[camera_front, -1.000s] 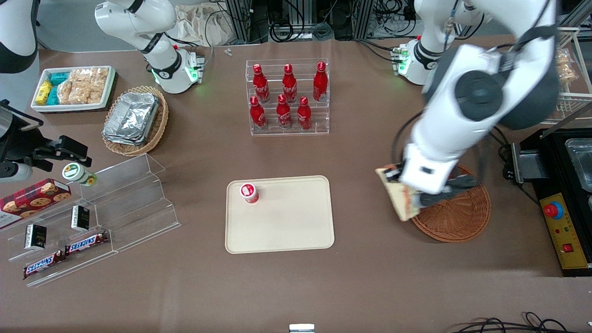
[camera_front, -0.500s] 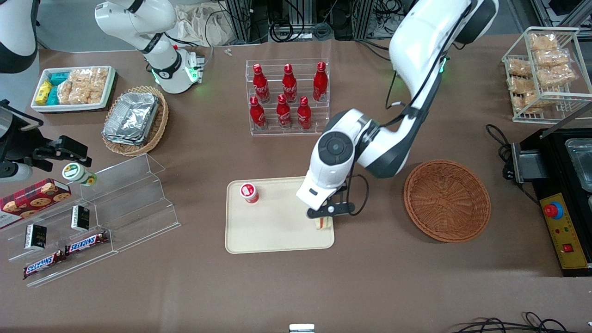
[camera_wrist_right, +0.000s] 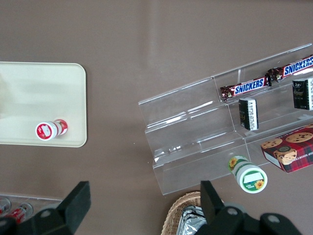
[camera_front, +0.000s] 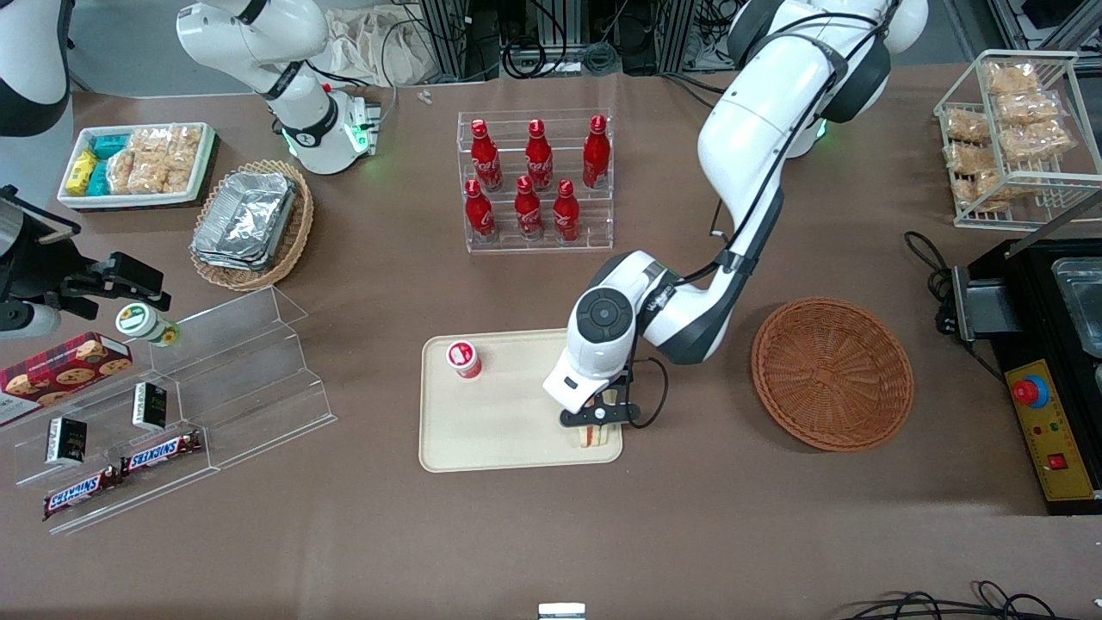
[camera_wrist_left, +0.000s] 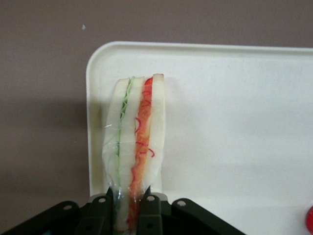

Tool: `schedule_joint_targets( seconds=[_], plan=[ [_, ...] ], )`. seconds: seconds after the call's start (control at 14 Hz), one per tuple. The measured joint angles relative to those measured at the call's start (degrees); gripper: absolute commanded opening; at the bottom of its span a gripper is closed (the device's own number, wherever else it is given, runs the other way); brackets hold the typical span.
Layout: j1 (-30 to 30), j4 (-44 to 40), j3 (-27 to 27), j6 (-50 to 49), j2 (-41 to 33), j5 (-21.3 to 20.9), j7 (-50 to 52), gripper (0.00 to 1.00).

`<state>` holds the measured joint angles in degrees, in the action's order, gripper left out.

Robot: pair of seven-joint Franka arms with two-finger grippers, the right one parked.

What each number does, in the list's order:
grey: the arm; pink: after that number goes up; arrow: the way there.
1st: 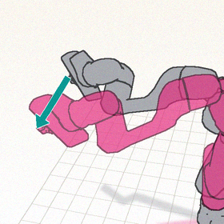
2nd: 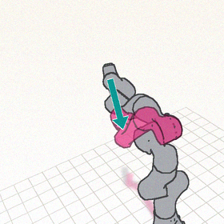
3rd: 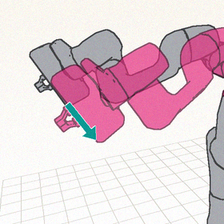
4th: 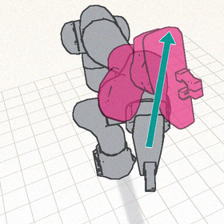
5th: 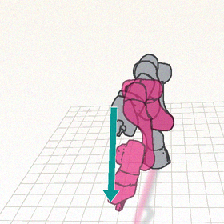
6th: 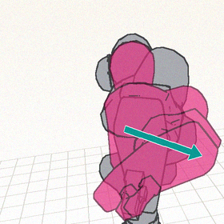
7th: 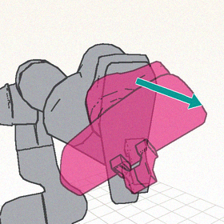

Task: Place sandwich from basket to tray
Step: 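Lower the sandwich onto the tray and open the left gripper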

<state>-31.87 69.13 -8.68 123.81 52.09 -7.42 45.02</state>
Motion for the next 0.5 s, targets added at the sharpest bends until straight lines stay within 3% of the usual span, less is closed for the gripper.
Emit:
schedule_joint_targets(
  seconds=[0.14, 0.21, 0.5],
  plan=[
    [-0.1, -0.4, 0.0, 0.0, 0.1, -0.1, -0.1, 0.89],
    [-0.1, -0.4, 0.0, 0.0, 0.1, -0.2, -0.2, 1.00],
    [-0.1, -1.1, 0.0, -0.1, -0.1, -0.2, -0.2, 1.00]
  ],
)
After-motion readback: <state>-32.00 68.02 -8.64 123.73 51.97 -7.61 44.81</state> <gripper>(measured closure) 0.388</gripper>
